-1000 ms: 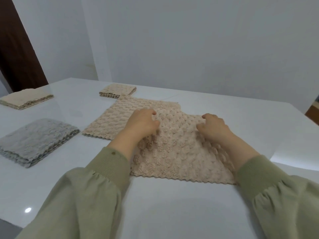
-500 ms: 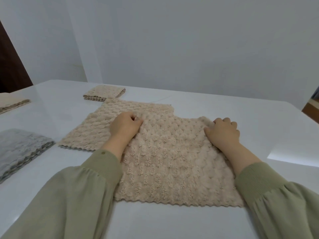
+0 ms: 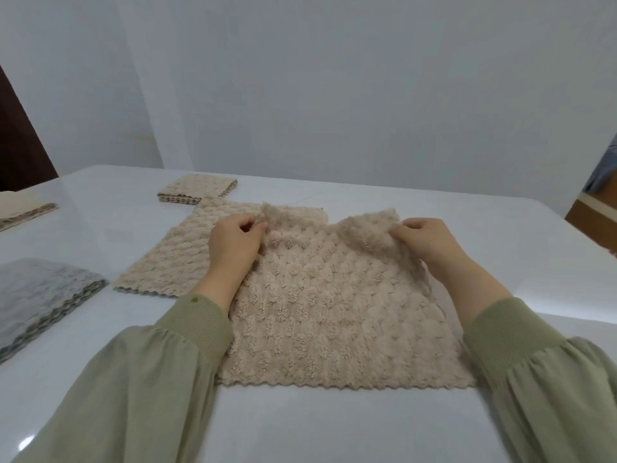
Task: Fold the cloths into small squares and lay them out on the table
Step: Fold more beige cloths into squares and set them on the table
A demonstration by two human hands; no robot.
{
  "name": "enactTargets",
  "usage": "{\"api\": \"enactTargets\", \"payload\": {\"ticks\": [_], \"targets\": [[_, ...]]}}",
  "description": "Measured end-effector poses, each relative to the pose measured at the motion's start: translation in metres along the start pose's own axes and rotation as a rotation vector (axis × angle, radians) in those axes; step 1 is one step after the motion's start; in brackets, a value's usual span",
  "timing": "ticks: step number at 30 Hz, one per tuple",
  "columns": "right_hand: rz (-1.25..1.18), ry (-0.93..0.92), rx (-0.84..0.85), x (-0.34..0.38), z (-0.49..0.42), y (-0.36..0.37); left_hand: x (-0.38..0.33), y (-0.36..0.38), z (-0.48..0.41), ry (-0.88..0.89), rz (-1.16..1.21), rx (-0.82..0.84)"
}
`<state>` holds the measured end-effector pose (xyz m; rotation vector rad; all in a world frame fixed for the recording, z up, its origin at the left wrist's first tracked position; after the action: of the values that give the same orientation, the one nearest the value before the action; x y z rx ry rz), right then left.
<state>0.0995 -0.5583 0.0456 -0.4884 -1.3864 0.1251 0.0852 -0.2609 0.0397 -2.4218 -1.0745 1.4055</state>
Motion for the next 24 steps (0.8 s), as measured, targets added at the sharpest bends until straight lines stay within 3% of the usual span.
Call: {"api": "enactTargets", "payload": {"ticks": [5,7,11,14,16,21,24], "targets": [[0.160,-0.083,-0.224,0.015,0.006,-0.013,-0.022,-0.017,-0.014,-0.018,-0.094,-0.009],[0.115,-0.049,-0.170,0.015,0.004,-0.015,-0.024,-0.017,-0.019,-0.095,0.041,0.036],[-0.224,-0.031,0.015,0.029,0.011,-0.009,-0.029,-0.024,-0.025,-0.214,0.391,0.010],[-0.561,-0.212,0.066,0.053,0.020,-0.011,-0.045,-0.038,-0.033,-0.152,0.618,-0.103],[-0.640,-0.294,0.065,0.060,0.021,-0.014,-0.049,-0.044,-0.036,-0.133,0.692,-0.179],[-0.543,0.030,-0.132,0.003,0.015,0.006,-0.030,-0.027,-0.006,-0.250,0.557,-0.100],[-0.383,-0.011,-0.171,-0.013,0.022,0.010,-0.020,-0.018,0.025,-0.305,0.434,-0.016]]}}
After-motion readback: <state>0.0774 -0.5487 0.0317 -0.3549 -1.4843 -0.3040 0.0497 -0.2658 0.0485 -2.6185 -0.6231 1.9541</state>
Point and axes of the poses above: each hand's wrist, its own z-axis away from the middle knuckle, its own y-axis out of the palm, x = y × z, the point moved 4 cm from there along -z, towards the middle knuckle, and after that the axes turned 13 degrees about y, right-handed, at the moved point
